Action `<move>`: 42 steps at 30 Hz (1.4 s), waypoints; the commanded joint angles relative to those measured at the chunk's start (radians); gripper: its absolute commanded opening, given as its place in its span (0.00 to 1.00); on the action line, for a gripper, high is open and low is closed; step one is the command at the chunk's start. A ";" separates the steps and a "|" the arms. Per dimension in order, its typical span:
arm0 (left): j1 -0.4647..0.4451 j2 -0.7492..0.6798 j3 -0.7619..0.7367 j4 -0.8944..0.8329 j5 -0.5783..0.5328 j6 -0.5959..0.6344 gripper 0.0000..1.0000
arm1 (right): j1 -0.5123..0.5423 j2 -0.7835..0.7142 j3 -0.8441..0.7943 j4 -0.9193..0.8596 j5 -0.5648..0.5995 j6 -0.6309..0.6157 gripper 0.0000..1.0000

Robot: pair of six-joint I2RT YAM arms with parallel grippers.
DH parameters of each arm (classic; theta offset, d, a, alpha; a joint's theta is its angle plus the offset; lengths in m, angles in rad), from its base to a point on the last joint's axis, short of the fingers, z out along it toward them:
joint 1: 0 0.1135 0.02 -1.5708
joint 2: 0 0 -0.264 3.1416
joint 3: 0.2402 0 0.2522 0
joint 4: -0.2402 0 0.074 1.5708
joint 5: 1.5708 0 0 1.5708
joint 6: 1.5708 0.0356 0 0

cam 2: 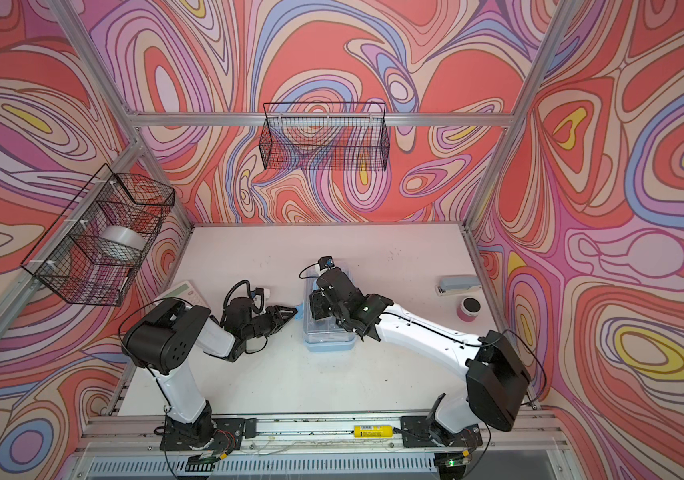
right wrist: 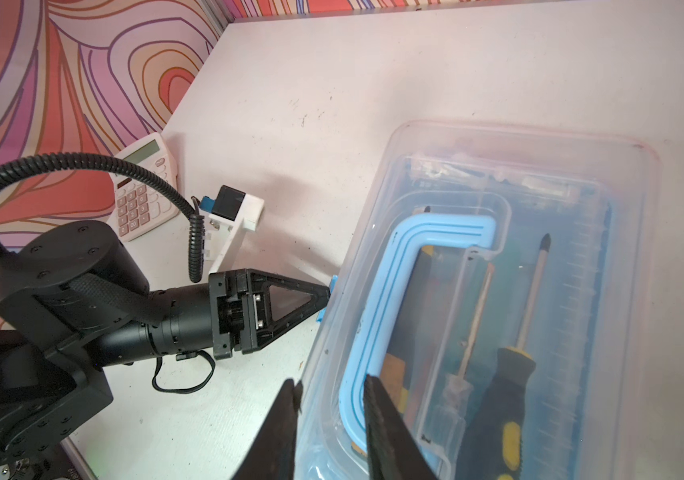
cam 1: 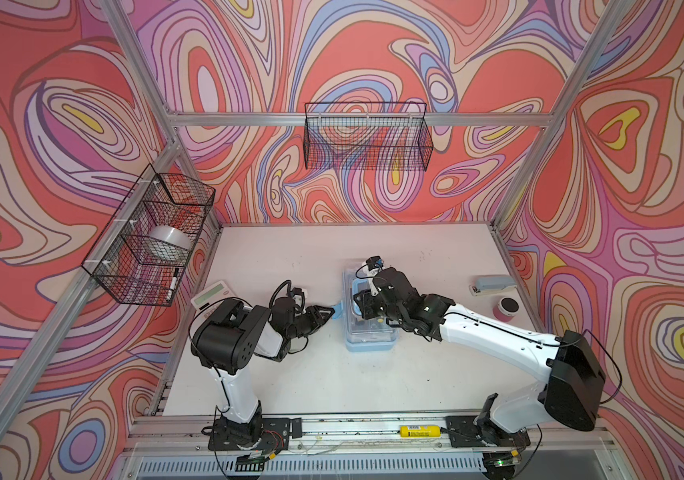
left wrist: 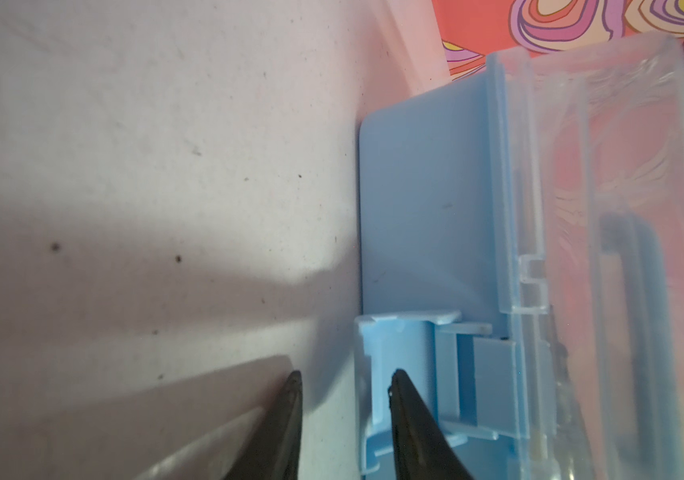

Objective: Pack the tool kit

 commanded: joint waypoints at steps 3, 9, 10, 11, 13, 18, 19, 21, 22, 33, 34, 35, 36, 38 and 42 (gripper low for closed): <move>0.005 0.011 -0.002 0.051 0.018 -0.003 0.33 | -0.011 0.023 0.001 0.003 -0.005 -0.013 0.28; 0.005 0.002 0.007 0.016 0.030 0.013 0.30 | -0.012 0.032 0.001 0.004 0.011 -0.017 0.28; 0.006 0.001 0.010 0.016 0.031 0.012 0.30 | -0.012 0.035 0.001 0.004 0.012 -0.017 0.29; 0.005 0.003 0.012 0.018 0.033 0.010 0.29 | -0.011 0.037 0.002 0.004 0.012 -0.018 0.28; 0.005 0.003 0.012 0.023 0.037 0.008 0.29 | -0.013 0.040 0.005 0.002 0.013 -0.017 0.28; 0.005 0.012 0.018 0.035 0.041 -0.005 0.28 | -0.016 0.046 0.004 0.002 0.016 -0.018 0.28; 0.005 0.016 0.019 0.042 0.043 -0.012 0.28 | -0.016 0.048 0.003 0.002 0.016 -0.018 0.28; 0.006 0.018 0.019 0.049 0.045 -0.020 0.27 | -0.019 0.055 0.006 -0.002 0.019 -0.017 0.28; 0.005 0.016 0.019 0.045 0.043 -0.019 0.27 | -0.021 0.058 0.010 -0.008 0.019 -0.017 0.28; 0.003 0.005 0.021 0.014 0.029 -0.005 0.24 | -0.023 0.055 0.010 -0.009 0.025 -0.011 0.27; 0.004 0.002 0.023 0.011 0.031 -0.004 0.23 | -0.022 0.056 0.010 -0.007 0.023 -0.010 0.27; 0.003 -0.002 0.023 0.006 0.029 -0.003 0.23 | -0.022 0.058 0.010 -0.006 0.021 -0.010 0.27; 0.003 -0.007 0.022 0.003 0.028 -0.002 0.23 | -0.022 0.060 0.011 -0.008 0.020 -0.008 0.27; 0.003 -0.013 0.023 -0.002 0.024 0.002 0.22 | -0.023 0.063 0.014 -0.013 0.021 -0.007 0.27; 0.004 -0.009 0.031 0.000 0.023 -0.002 0.21 | -0.022 0.052 0.014 -0.020 0.027 -0.006 0.27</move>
